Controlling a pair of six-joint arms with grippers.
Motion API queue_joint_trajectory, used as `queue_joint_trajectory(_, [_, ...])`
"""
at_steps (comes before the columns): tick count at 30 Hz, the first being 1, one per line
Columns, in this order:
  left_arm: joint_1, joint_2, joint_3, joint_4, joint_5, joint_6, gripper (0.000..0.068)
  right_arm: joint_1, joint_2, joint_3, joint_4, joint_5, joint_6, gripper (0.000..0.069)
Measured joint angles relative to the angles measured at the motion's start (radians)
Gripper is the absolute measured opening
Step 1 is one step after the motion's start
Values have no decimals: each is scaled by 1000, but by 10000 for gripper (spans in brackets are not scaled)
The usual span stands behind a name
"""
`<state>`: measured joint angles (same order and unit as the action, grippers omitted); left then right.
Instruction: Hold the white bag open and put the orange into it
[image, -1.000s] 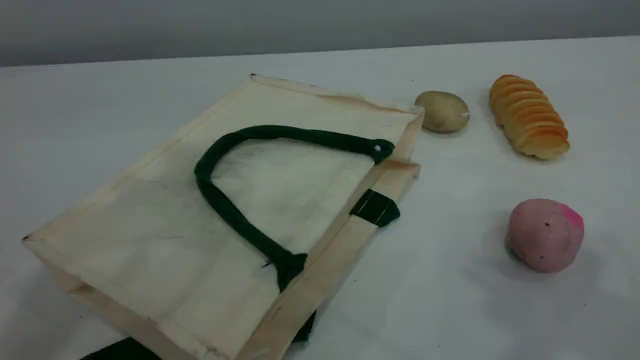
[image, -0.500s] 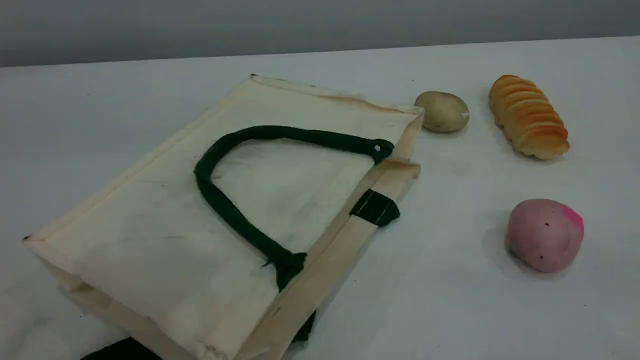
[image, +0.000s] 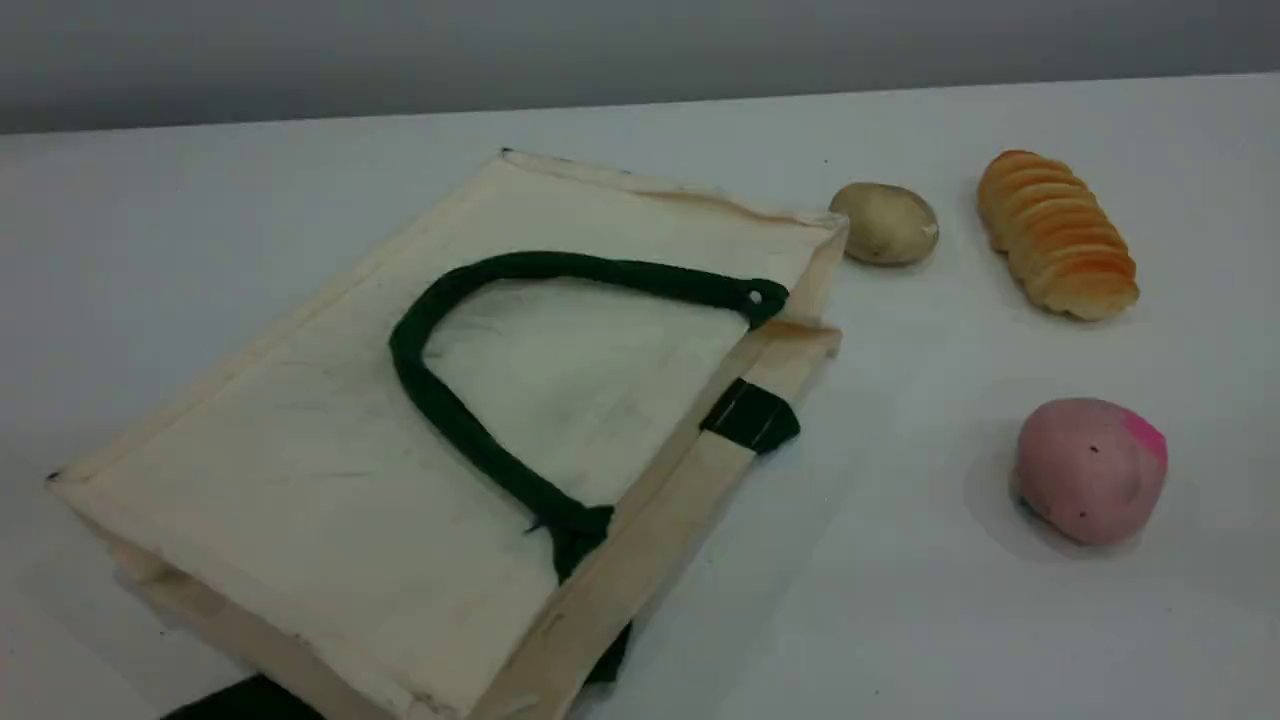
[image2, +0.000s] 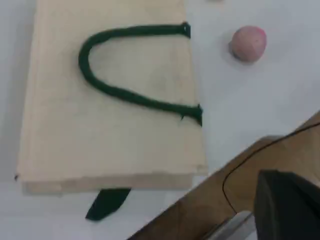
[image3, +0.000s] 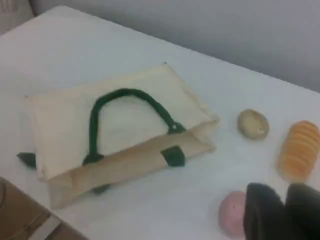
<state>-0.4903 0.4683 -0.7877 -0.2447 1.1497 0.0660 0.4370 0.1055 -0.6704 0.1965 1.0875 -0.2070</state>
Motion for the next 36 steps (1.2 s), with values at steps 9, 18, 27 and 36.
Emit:
queue_joint_trajectory(9, [0,-287,146,59,12,0,-1,0,-107,157,-8,-10,33,107])
queue_joint_trajectory(18, [0,-352,250,196,-49,0,-2,1,-106,163,-46,-15,64,107])
queue_joint_trajectory(27, [0,-352,285,198,-75,-2,-2,1,-106,163,-44,-15,64,115])
queue_joint_trajectory(36, [0,-352,284,195,-71,-4,4,-54,-106,163,-42,-16,64,122])
